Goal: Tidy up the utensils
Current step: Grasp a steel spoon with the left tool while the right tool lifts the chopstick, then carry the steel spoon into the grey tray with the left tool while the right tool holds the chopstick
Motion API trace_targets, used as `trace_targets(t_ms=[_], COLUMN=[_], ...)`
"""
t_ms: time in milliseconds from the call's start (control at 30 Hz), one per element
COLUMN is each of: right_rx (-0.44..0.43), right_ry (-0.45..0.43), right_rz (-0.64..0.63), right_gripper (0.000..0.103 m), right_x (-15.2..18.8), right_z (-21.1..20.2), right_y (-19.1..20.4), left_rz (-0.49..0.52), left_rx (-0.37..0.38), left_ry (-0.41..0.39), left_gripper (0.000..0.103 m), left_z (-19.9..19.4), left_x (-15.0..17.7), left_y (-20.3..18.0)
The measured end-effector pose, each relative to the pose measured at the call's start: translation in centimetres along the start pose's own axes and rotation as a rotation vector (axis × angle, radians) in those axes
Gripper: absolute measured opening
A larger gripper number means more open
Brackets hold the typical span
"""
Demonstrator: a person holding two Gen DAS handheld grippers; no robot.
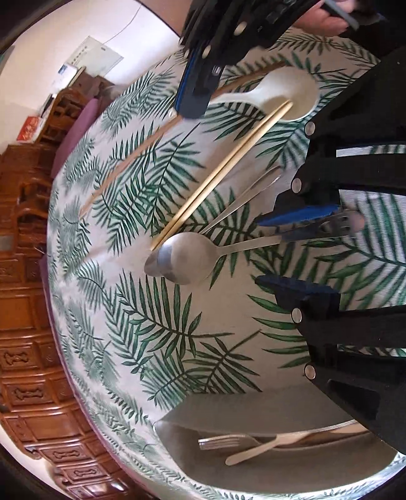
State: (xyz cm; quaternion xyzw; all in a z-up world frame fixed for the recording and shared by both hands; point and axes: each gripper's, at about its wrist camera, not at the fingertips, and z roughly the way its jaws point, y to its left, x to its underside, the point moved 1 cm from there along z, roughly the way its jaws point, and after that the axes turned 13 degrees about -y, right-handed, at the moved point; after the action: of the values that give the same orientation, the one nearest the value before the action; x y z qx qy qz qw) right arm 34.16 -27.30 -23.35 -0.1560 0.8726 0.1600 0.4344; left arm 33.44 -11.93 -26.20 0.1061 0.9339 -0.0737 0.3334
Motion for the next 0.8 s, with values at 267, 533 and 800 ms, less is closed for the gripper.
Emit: trace_targets(t_ms=[267,533,800], right_rx=[0.011,0.01,-0.022], right_ry=[-0.006,-0.003,0.007], right_rz=[0.002,-0.006,0.028], right_gripper=[0.006,0.006,0.006], right_x=[-0.2,-0.2,0.0], right_z=[-0.2,0.0,0.3], right_y=[-0.2,0.3,0.7], left_rz=[0.043,0.079,0.081], left_rx=[-0.062,-0.082,-0.056], left_ry=[0.018,0.047,-0.004], left_gripper=[0.015,0.006,0.005], left_z=[1.5,1.1,-0.9], left_x=[-1.0,-0.7,0.2], left_y=[-0.9,-1.3,-0.4])
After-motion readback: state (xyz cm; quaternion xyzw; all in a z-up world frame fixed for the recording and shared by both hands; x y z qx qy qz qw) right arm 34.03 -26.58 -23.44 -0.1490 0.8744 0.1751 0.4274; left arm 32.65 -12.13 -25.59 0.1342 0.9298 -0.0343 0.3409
